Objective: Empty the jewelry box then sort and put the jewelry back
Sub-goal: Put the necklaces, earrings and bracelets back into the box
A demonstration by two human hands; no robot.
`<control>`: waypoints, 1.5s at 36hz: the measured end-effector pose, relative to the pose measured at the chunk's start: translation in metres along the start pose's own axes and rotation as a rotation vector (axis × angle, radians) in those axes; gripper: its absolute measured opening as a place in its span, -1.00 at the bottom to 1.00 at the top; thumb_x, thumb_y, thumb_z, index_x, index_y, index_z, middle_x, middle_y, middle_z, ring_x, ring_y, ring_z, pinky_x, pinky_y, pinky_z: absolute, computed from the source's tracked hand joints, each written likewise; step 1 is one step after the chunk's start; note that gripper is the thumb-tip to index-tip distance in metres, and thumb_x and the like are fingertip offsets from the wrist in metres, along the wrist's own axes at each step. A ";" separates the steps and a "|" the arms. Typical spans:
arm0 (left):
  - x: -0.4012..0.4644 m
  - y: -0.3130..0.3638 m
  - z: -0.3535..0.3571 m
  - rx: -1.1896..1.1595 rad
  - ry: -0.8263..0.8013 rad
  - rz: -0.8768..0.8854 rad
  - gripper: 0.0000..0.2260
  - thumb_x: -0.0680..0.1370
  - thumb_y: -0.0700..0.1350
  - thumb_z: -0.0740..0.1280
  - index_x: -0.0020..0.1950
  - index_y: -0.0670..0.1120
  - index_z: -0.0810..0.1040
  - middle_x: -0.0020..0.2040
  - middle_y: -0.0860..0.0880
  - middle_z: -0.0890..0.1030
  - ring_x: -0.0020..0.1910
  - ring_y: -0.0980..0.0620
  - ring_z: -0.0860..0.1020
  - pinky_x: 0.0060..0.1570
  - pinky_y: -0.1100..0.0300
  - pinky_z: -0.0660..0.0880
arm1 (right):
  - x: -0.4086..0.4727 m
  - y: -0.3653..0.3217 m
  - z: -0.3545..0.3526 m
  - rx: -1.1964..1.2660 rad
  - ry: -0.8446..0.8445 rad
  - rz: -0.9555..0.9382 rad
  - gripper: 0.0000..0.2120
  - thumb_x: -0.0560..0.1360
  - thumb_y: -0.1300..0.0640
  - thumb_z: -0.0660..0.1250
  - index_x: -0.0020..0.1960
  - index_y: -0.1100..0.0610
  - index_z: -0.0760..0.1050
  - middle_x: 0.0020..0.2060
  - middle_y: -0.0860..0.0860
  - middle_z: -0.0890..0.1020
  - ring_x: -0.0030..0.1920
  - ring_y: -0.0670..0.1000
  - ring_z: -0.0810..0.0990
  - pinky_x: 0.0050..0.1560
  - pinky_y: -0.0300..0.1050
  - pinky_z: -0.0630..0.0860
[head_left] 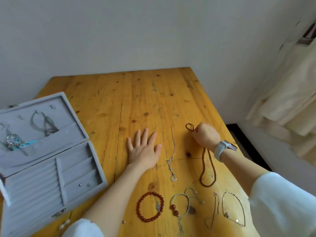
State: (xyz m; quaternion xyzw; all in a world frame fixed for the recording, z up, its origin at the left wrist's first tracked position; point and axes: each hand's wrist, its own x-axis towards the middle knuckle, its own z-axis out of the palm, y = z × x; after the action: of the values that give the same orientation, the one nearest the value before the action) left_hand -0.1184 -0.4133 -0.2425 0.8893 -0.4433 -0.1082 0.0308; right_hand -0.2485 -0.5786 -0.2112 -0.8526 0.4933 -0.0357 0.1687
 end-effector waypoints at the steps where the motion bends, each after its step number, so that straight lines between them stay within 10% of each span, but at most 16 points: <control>1: 0.001 -0.001 -0.001 -0.013 -0.011 0.003 -0.50 0.60 0.19 -0.15 0.51 0.13 -0.17 0.52 0.04 -0.26 0.48 -0.03 -0.29 0.39 -0.17 -0.31 | -0.003 -0.002 -0.004 0.038 -0.009 -0.001 -0.80 0.52 0.14 0.16 -0.12 0.25 0.48 -0.17 0.16 0.57 -0.18 0.14 0.53 -0.31 -0.08 0.45; 6: 0.000 -0.006 -0.008 -0.160 -0.073 0.032 -0.48 0.60 0.16 0.03 0.52 0.13 -0.04 0.53 0.07 -0.19 0.49 0.02 -0.26 0.38 -0.12 -0.32 | -0.022 -0.019 -0.025 0.245 0.018 -0.121 -0.79 0.51 0.19 0.18 -0.02 0.34 0.47 -0.09 0.27 0.61 -0.08 0.26 0.57 -0.07 0.14 0.53; 18: -0.038 -0.072 -0.081 -0.544 0.248 -0.002 -0.75 0.60 -0.11 0.15 0.22 -0.09 0.50 0.24 -0.04 0.46 0.20 -0.02 0.45 0.16 0.15 0.39 | -0.062 -0.137 -0.092 0.500 0.269 -0.592 -0.81 0.52 0.28 0.21 0.02 0.22 0.58 -0.12 0.00 0.59 -0.09 -0.07 0.52 -0.06 -0.28 0.37; 29: -0.070 -0.176 -0.130 -0.141 0.475 -0.226 -0.70 0.57 -0.10 0.13 0.28 -0.02 0.45 0.27 -0.02 0.47 0.26 -0.04 0.38 0.20 0.05 0.30 | -0.084 -0.277 -0.119 0.880 0.188 -0.743 -0.80 0.53 0.31 0.14 -0.04 0.14 0.52 -0.28 -0.06 0.55 -0.35 -0.07 0.54 -0.33 -0.25 0.56; 36: -0.076 -0.201 -0.117 0.038 0.416 -0.168 -0.65 0.58 -0.14 0.10 0.38 -0.03 0.31 0.34 0.02 0.34 0.30 0.00 0.26 0.22 0.02 0.22 | -0.084 -0.337 -0.103 0.960 0.062 -0.747 -0.79 0.52 0.35 0.11 -0.05 0.21 0.51 -0.29 0.03 0.55 -0.38 0.02 0.59 -0.10 0.13 0.60; 44: -0.066 -0.201 -0.098 0.209 0.574 -0.098 -0.68 0.21 -0.10 0.45 -0.05 -0.03 0.58 -0.12 -0.01 0.50 -0.12 -0.03 0.39 -0.20 0.09 0.33 | -0.087 -0.362 -0.102 0.991 0.055 -0.810 -0.78 0.50 0.36 0.10 -0.07 0.20 0.50 -0.29 0.03 0.54 -0.41 -0.01 0.58 -0.16 0.09 0.62; 54: -0.073 -0.214 -0.094 0.212 0.493 -0.121 -0.63 0.31 -0.18 0.38 0.11 -0.12 0.57 0.38 -0.05 0.41 0.34 -0.13 0.35 0.18 -0.17 0.34 | -0.088 -0.371 -0.097 1.038 0.057 -0.827 -0.78 0.52 0.36 0.10 -0.05 0.20 0.50 -0.25 0.06 0.55 -0.36 0.00 0.62 -0.13 0.06 0.62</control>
State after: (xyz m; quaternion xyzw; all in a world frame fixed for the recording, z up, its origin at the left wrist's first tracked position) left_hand 0.0265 -0.2296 -0.1712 0.9119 -0.3773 0.1568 0.0379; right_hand -0.0081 -0.3590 0.0094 -0.7784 0.0486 -0.3531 0.5168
